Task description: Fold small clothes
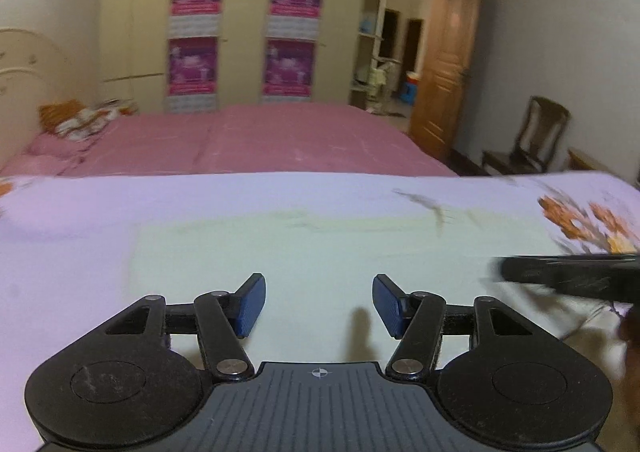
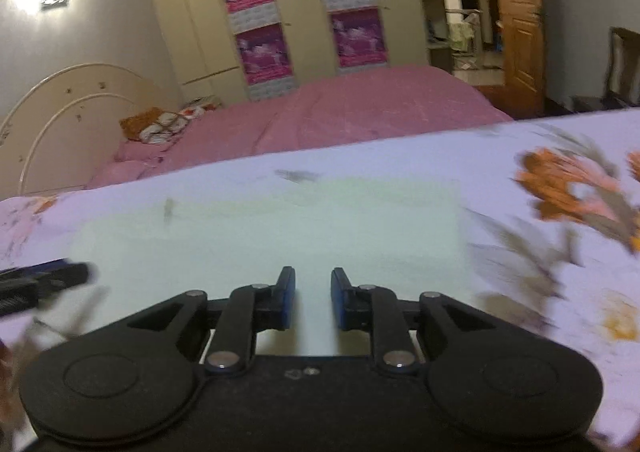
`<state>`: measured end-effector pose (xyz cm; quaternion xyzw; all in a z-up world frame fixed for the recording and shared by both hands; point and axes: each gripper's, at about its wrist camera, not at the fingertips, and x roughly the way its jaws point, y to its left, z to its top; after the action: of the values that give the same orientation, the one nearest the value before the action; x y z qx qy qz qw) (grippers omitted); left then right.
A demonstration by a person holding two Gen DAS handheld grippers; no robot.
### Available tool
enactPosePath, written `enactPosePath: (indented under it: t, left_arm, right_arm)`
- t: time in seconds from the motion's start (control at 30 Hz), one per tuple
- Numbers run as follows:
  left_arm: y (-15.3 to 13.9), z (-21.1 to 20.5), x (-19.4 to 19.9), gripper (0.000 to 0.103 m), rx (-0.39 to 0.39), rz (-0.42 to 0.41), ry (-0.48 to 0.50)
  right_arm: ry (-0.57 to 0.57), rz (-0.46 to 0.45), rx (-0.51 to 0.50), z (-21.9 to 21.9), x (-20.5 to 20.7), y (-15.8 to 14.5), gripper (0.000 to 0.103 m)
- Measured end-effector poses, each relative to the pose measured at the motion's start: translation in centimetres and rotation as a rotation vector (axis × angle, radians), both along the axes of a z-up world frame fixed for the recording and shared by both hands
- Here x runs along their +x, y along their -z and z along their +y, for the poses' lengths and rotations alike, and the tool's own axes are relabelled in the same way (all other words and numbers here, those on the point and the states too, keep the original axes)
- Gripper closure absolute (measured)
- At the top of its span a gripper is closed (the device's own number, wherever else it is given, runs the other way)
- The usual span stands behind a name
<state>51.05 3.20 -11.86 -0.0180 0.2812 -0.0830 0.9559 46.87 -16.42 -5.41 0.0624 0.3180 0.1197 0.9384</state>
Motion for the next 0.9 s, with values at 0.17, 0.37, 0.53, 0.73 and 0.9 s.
enactPosePath:
  t: [0.17, 0.37, 0.53, 0.73, 0.9]
  left_arm:
    - [1.0, -2.0, 2.1, 0.041, 0.032, 0.035, 0.014]
    - [0.9, 2.2, 2.6, 0.041, 0.018, 0.029, -0.037]
    - [0.8, 6.3, 4.0, 0.041, 0.018, 0.035, -0.135]
    - [1.7, 8.0, 4.6, 0.041, -0.002, 0.045, -0.159]
    - [0.9, 5.7, 4.1, 0.041, 0.007, 0.022, -0.132]
  right_arm:
    - [-0.053, 0.014, -0.012, 3.3, 2.1, 0.8, 0.084]
    - [-0.008, 0.002, -0.026, 0.9, 2.0, 1.1, 0.087]
    - [0.008, 0.0, -0.021, -0.9, 1.6, 1.3, 0.089]
    - [0.004, -0.002, -0.032, -0.8, 1.6, 1.6, 0.089]
    - [0.013, -0.016, -0.034, 0.4, 1.6, 0.6, 0.08]
